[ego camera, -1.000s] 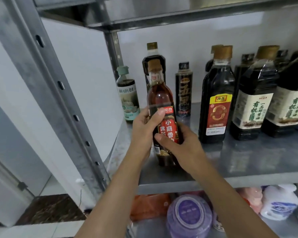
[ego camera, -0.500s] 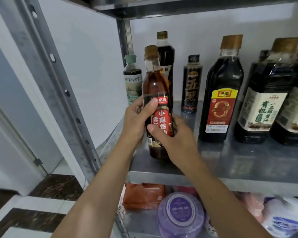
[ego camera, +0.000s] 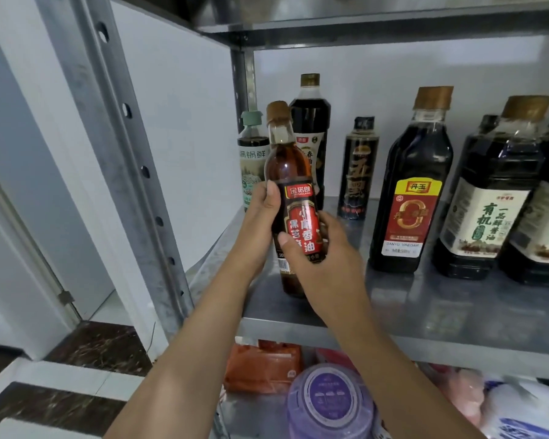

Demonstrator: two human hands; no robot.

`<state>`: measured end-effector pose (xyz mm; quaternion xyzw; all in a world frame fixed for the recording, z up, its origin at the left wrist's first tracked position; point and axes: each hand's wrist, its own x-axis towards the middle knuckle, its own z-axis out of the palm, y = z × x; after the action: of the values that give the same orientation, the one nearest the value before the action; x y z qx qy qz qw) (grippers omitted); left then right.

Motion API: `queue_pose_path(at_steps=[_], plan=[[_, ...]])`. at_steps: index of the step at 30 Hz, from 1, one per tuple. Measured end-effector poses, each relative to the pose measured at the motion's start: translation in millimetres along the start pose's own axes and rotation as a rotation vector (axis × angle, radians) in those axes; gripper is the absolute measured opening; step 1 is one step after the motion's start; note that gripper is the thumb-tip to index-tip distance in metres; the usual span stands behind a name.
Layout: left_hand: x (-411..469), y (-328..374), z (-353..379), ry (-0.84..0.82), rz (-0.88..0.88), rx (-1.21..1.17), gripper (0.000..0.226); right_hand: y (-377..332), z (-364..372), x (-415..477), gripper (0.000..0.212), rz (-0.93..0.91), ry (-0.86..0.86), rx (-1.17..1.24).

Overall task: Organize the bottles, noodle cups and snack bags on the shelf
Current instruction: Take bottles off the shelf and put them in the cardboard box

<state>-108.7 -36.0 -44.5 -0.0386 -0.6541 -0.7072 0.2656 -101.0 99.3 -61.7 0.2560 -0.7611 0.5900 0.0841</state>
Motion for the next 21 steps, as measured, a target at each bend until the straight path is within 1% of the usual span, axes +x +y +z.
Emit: queue_pose_path(at_steps=[5, 8, 13, 15, 17, 18, 19, 21], plan=[[-1.8, 4.0, 0.9, 0.03, -0.081, -0.105, 0.097, -0.4, 1.8, 2.5, 0.063, 0.008, -0.005, -0.002], [-3.4, 9.0, 3.1, 0.047, -0.133, -0.156, 0.075, -0.7, 2.5, 3.5, 0.059, 0.023, 0.01, 0.012], [-3.6, 14.3, 3.8, 0.004, -0.207, -0.202, 0.059, -2.5, 5.2, 6.5, 0.052, 0.061, 0.046, 0.071], [-4.3, 18.0, 6.5, -0.019, -0.257, -0.239, 0.055, -1.8, 4.2, 7.5, 0.05, 0.109, 0.029, 0.108], [-2.9, 22.6, 11.8, -0.034, -0.329, -0.249, 0.054, -2.8, -0.3, 9.1, 0.042, 0.172, 0.019, 0.17], [-4.1, 27.4, 15.4, -0.026, -0.358, -0.25, 0.055, -5.9, -2.9, 8.8, 0.036, 0.193, 0.014, 0.209], [-3.7, 34.0, 19.9, -0.029, -0.375, -0.26, 0.058, -10.6, -7.0, 7.5, 0.034, 0.21, 0.024, 0.249], [-0.9, 47.8, 26.0, -0.023, -0.36, -0.276, 0.061, -18.9, -13.4, -0.2, 0.045, 0.212, 0.025, 0.267]])
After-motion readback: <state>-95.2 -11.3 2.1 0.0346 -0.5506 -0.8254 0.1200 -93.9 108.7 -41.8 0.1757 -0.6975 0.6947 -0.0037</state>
